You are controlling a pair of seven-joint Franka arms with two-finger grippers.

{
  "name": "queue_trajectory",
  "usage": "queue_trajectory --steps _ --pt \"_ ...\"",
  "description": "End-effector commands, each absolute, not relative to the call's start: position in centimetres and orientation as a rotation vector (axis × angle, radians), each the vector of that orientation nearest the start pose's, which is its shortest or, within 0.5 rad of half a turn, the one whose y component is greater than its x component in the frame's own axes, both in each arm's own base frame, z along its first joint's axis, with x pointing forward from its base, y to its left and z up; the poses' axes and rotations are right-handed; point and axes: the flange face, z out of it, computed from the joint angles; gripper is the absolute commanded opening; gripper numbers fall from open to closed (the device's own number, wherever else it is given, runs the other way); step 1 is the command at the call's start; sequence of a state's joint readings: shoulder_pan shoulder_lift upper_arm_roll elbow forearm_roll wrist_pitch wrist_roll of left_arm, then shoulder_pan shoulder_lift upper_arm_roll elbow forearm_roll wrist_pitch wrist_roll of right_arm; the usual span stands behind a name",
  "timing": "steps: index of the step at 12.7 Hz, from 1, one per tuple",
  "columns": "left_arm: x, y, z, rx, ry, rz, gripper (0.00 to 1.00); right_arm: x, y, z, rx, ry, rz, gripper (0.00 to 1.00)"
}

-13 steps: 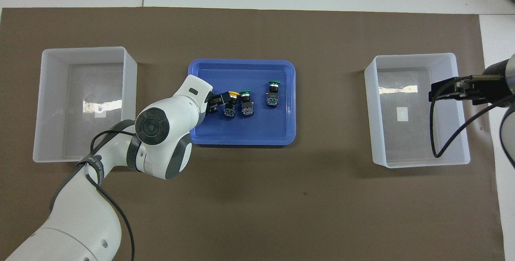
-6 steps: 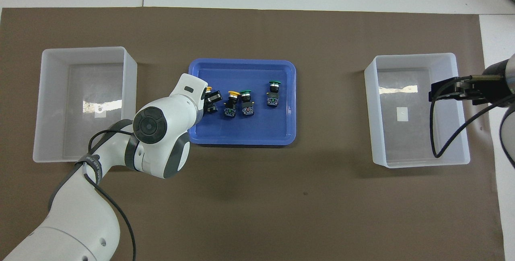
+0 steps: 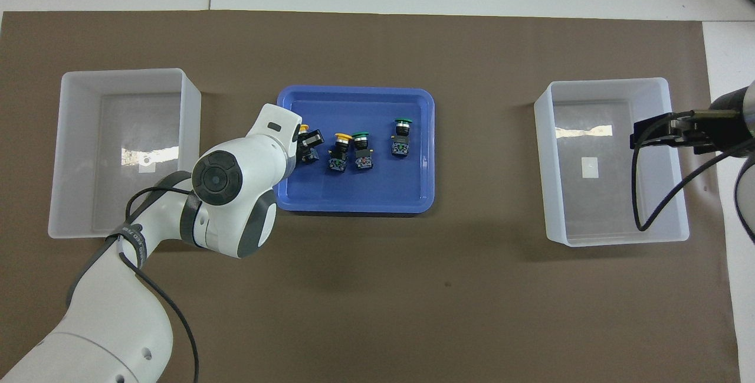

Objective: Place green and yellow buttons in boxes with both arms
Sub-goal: 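Reach the left gripper into the blue tray and grasp a yellow button, then carry the yellow button into the nearby box with the left gripper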

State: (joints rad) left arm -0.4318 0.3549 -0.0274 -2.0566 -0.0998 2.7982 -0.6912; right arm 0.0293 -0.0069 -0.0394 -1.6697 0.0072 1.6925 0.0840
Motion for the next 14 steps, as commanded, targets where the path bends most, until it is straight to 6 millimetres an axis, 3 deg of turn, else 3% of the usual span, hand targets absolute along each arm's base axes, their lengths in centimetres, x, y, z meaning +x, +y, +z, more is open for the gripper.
queue_trajectory --steps 1,3,4,6,8,10,14 --pt "59.3 -27.0 33.8 -3.309 -0.591 -0.402 0.0 55.9 -0.3 59.3 -3.114 0.133 -0.075 1.0" --pt "60.7 -25.4 36.5 -3.291 -0.617 -0.337 0.0 56.2 0.1 59.4 -3.113 0.14 -0.108 1.0" --pt "61.2 -24.3 38.5 -3.279 -0.627 -0.297 0.0 56.5 2.0 59.3 -3.112 0.126 -0.124 1.0" --pt "62.1 -21.5 42.0 -3.261 -0.625 -0.242 0.0 56.8 3.9 59.0 -3.116 0.18 -0.146 1.0" --pt "62.7 -18.4 44.2 -3.252 -0.567 -0.183 0.0 57.3 4.3 58.6 -3.116 0.187 -0.156 1.0" --pt "63.3 -14.2 45.3 -3.246 -0.475 -0.122 0.0 58.5 6.1 57.2 -3.107 0.231 -0.186 1.0" --pt "63.5 -4.6 46.2 -3.324 -0.265 -0.074 0.0 61.2 12.2 52.5 -3.107 0.292 -0.248 1.0"
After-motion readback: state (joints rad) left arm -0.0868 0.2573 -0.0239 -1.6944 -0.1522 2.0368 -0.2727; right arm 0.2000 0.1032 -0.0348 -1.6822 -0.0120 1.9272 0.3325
